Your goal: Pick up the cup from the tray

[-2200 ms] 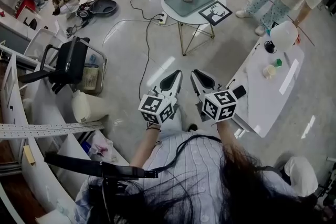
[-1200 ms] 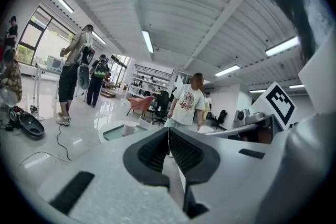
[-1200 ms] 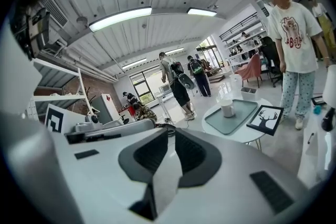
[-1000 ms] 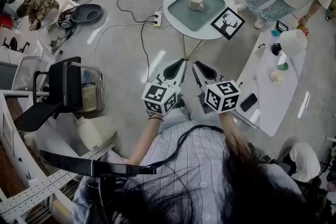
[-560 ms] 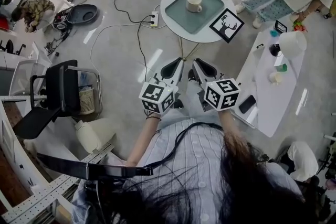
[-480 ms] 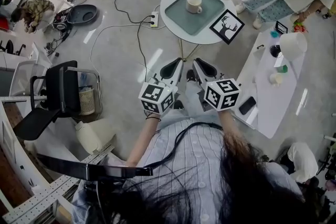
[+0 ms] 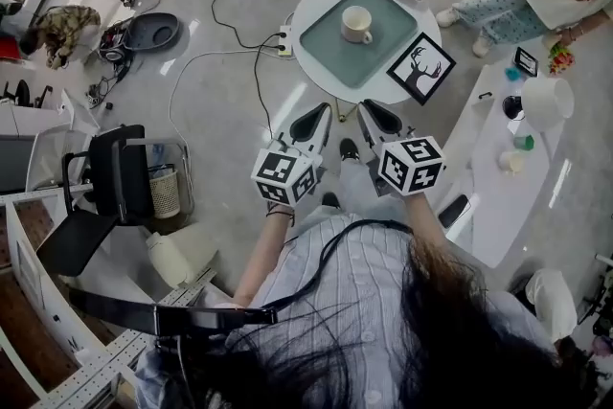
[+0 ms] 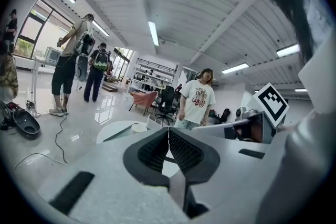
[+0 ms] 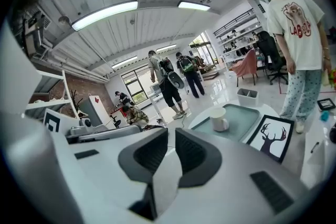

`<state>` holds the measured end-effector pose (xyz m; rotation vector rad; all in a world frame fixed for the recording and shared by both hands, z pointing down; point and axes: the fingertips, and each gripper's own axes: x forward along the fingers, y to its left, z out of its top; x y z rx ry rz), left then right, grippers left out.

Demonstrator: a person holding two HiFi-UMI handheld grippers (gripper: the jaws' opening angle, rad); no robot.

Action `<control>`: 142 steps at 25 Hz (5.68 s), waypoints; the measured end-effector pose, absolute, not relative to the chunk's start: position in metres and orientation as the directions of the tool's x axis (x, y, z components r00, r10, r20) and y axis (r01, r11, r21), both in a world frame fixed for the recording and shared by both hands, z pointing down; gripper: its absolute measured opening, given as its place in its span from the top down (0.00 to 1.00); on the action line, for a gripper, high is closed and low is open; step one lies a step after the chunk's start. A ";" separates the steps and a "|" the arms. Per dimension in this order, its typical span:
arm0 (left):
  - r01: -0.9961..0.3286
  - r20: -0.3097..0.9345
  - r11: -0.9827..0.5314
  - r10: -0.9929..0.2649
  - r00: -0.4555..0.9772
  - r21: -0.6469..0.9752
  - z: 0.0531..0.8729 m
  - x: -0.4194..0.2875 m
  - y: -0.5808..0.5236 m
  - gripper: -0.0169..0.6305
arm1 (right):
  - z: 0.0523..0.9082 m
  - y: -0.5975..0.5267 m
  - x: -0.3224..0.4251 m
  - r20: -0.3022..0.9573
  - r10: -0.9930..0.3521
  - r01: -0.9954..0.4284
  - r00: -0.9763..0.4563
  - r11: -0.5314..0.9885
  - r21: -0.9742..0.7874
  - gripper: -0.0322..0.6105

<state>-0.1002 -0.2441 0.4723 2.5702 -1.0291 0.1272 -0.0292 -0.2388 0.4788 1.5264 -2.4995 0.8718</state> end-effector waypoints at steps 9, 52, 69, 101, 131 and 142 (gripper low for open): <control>-0.688 0.276 -0.660 -0.631 0.725 0.301 0.495 -0.071 -0.314 0.95 | 0.511 -0.314 -0.001 0.391 -0.767 -0.829 -0.509 0.315 -0.461 0.86; -0.714 0.433 -0.620 -0.573 0.696 0.327 0.587 -0.038 -0.438 0.95 | 0.693 -0.507 0.015 0.668 -0.614 -0.876 -0.419 0.467 -0.121 0.32; -0.738 0.459 -0.589 -0.584 0.670 0.328 0.594 -0.051 -0.430 0.95 | 0.714 -0.518 0.013 0.691 -0.618 -0.890 -0.376 0.448 -0.083 0.30; -0.708 0.387 -0.645 -0.598 0.702 0.288 0.546 -0.063 -0.365 0.95 | 0.582 -0.435 -0.005 0.509 -0.721 -0.870 -0.471 0.476 -0.131 0.30; -0.679 0.293 -0.680 -0.613 0.734 0.277 0.514 -0.113 -0.135 0.95 | 0.518 -0.162 -0.045 0.435 -0.798 -0.908 -0.417 0.382 -0.169 0.30; -0.660 0.290 -0.696 -0.594 0.751 0.284 0.511 -0.096 -0.097 0.95 | 0.514 -0.118 -0.025 0.441 -0.803 -0.916 -0.401 0.365 -0.168 0.30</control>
